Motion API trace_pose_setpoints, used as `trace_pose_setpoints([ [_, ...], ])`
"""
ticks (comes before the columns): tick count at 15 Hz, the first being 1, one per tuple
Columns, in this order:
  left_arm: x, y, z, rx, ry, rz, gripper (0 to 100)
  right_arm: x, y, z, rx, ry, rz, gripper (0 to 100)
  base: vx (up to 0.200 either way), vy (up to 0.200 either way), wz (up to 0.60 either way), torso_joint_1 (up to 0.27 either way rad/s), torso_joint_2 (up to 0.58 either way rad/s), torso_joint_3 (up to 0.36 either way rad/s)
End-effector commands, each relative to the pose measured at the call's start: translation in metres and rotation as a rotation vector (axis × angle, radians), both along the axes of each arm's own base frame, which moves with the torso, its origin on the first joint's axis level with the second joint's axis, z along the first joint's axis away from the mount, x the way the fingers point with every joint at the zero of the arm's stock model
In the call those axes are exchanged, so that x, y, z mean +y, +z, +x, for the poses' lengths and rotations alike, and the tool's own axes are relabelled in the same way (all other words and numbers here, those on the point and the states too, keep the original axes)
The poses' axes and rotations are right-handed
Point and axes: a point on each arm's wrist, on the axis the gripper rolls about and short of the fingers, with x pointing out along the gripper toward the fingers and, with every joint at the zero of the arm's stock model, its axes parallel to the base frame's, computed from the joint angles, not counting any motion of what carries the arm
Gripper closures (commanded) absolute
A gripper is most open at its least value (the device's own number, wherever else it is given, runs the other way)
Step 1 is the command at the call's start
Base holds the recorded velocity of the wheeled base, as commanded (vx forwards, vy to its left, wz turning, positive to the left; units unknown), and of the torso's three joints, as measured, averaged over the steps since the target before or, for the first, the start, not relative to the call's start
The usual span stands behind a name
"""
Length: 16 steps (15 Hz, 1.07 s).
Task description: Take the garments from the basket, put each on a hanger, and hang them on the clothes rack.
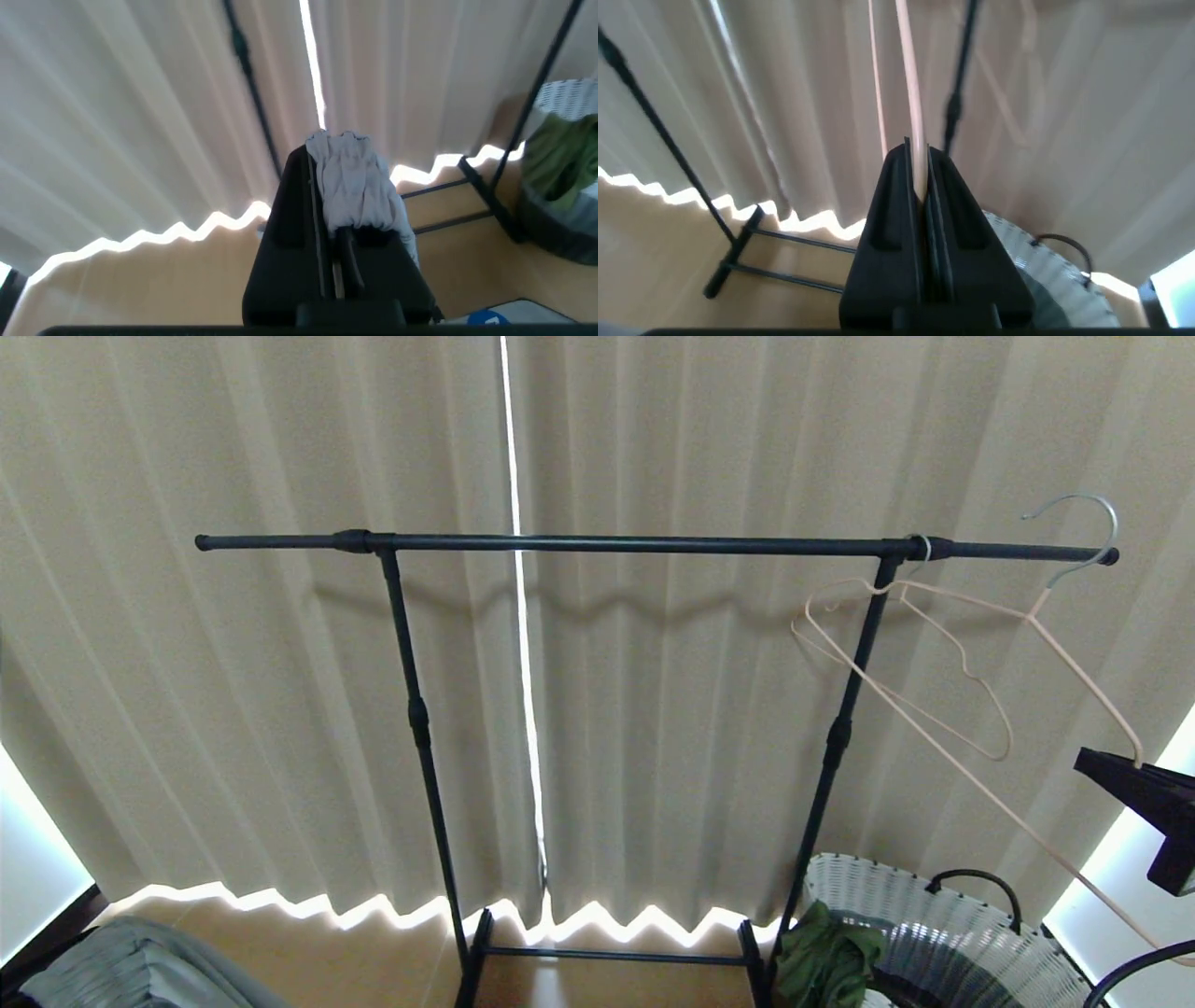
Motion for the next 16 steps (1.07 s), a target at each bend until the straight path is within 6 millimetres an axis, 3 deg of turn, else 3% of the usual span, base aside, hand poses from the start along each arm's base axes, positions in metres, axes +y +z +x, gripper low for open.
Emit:
trace_pose_setpoints([
  [1,0.000,-0.003,0.000,0.011,-0.003,0.008,100,0.001,-0.001,0.002,0.010,0.010,-0.001,100,0.000,0.000,0.00,0.000,0.00,0.000],
  [6,0.000,-0.013,-0.001,0.030,-0.025,0.067,100,0.013,-0.009,0.014,0.075,0.088,-0.010,100,0.000,0.000,0.00,0.000,0.00,0.000],
  [9,-0.006,0.008,0.006,-0.018,-0.119,0.092,100,0.031,-0.011,0.021,0.093,0.193,-0.015,100,0.000,0.000,0.00,0.000,0.00,0.000],
  [13,-0.018,0.051,0.047,-0.021,-0.163,0.112,100,0.058,-0.010,0.013,0.092,0.372,-0.022,100,0.000,0.000,0.00,0.000,0.00,0.000],
  [14,-0.025,0.066,0.073,0.003,-0.159,0.114,100,0.067,-0.008,0.010,0.084,0.435,-0.023,100,0.000,0.000,0.00,0.000,0.00,0.000],
  [16,-0.032,0.078,0.107,0.034,-0.110,0.123,100,0.079,-0.006,0.008,0.085,0.503,-0.022,100,0.000,0.000,0.00,0.000,0.00,0.000],
])
